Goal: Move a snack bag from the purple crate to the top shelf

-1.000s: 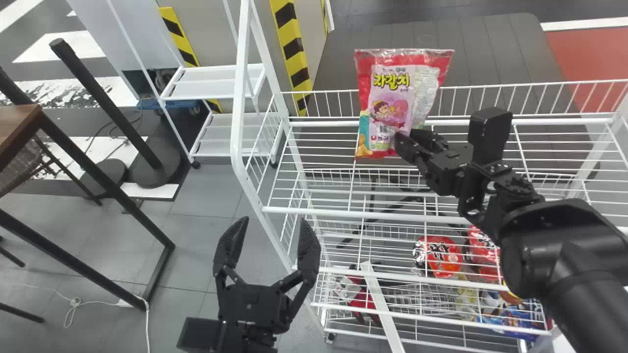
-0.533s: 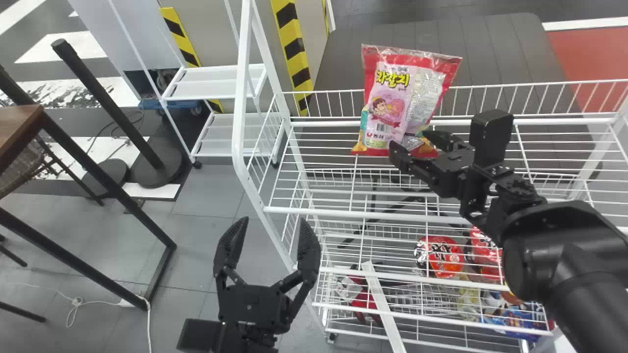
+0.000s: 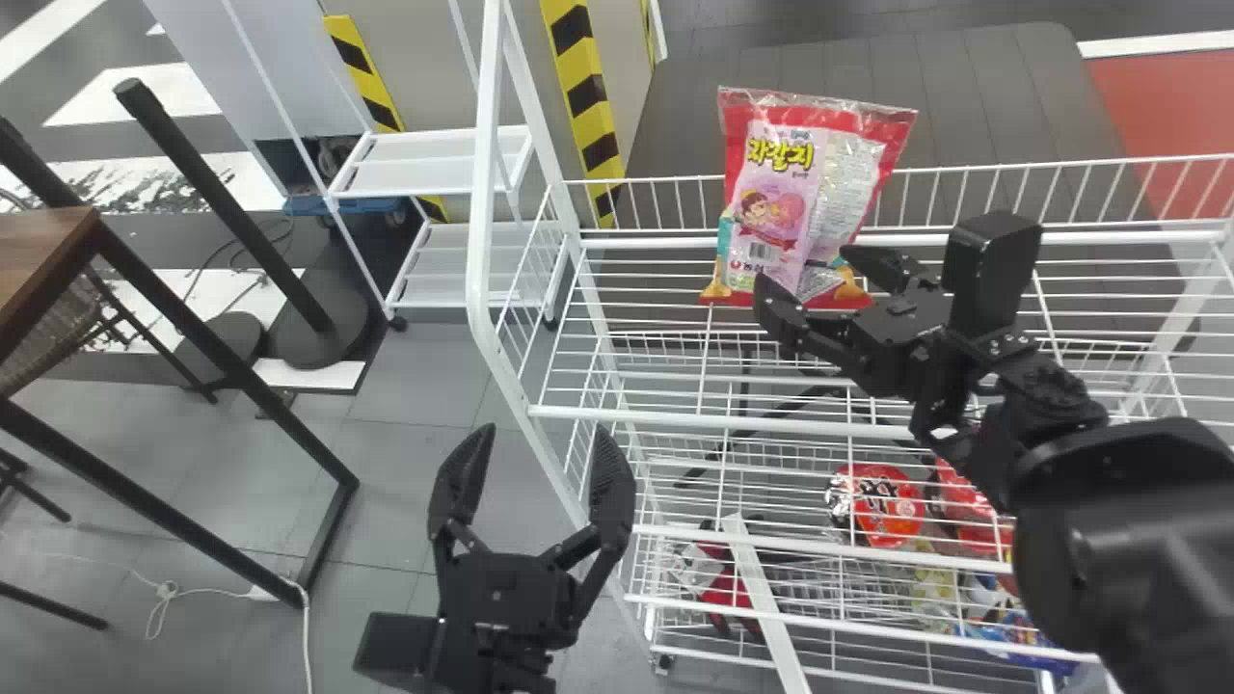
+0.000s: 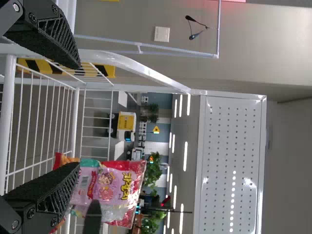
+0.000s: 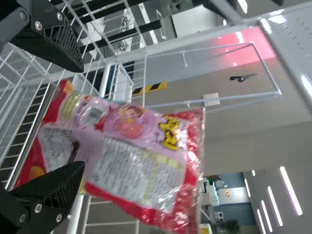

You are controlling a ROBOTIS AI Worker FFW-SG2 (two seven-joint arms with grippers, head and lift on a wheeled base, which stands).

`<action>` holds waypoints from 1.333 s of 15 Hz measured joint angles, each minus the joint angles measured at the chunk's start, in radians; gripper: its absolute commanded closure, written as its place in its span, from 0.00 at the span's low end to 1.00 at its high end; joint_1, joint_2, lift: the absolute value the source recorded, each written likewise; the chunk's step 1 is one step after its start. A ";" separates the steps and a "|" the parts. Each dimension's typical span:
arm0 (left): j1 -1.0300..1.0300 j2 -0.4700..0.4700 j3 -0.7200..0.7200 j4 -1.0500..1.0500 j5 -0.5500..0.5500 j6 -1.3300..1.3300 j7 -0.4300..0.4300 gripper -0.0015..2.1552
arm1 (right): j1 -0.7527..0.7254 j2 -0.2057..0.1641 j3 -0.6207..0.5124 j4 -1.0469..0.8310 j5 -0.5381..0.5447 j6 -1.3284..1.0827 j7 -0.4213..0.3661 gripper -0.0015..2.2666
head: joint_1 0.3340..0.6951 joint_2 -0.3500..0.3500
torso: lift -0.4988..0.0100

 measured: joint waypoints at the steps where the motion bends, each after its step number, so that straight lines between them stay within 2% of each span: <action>1: -0.001 0.000 -0.001 -0.005 0.001 0.005 0.001 0.05 | 0.038 0.000 -0.002 -0.092 0.000 0.032 0.000 0.05 | 1.00 0.90 | 0.98; 6: 0.002 -0.001 -0.008 -0.033 -0.007 0.029 0.016 0.06 | 0.290 -0.011 -0.085 -0.477 0.043 0.054 0.017 0.05 | 1.00 0.87 | 0.98; 8: 0.010 0.000 -0.013 -0.054 -0.013 0.032 0.017 0.06 | 0.428 -0.043 -0.162 -0.562 0.049 -0.050 0.045 0.06 | 1.00 0.78 | 0.98; 10: 0.018 0.001 -0.020 -0.087 -0.022 0.074 0.019 0.06 | 0.535 -0.059 -0.252 -0.595 0.048 -0.121 0.091 0.06 | 1.00 0.70 | 0.98; 11: 0.025 0.001 -0.026 -0.110 -0.028 0.106 0.019 0.07 | 0.582 -0.065 -0.304 -0.601 0.041 -0.138 0.127 0.06 | 1.00 0.66 | 0.98; 12: 0.032 0.001 -0.034 -0.131 -0.034 0.125 0.021 0.07 | 0.619 -0.064 -0.351 -0.599 0.032 -0.157 0.161 0.06 | 1.00 0.58 | 0.98; 14: 0.040 0.000 -0.061 -0.173 -0.044 0.155 0.039 0.07 | 0.688 -0.045 -0.444 -0.557 0.020 -0.232 0.233 0.06 | 1.00 0.49 | 0.98; 16: 0.037 -0.003 -0.094 -0.202 -0.061 0.174 0.064 0.07 | 0.718 -0.032 -0.512 -0.482 0.016 -0.289 0.275 0.06 | 1.00 0.41 | 0.98; 17: 0.026 -0.004 -0.114 -0.215 -0.069 0.212 0.074 0.07 | 0.724 -0.024 -0.545 -0.437 0.005 -0.319 0.301 0.06 | 1.00 0.32 | 0.98; 18: 0.007 -0.005 -0.131 -0.222 -0.072 0.260 0.076 0.07 | 0.726 -0.018 -0.572 -0.404 -0.007 -0.337 0.316 0.06 | 1.00 0.28 | 0.98; 20: -0.058 -0.010 -0.170 -0.226 -0.053 0.383 0.095 0.07 | 0.727 -0.012 -0.616 -0.347 -0.022 -0.380 0.321 0.06 | 1.00 0.20 | 0.98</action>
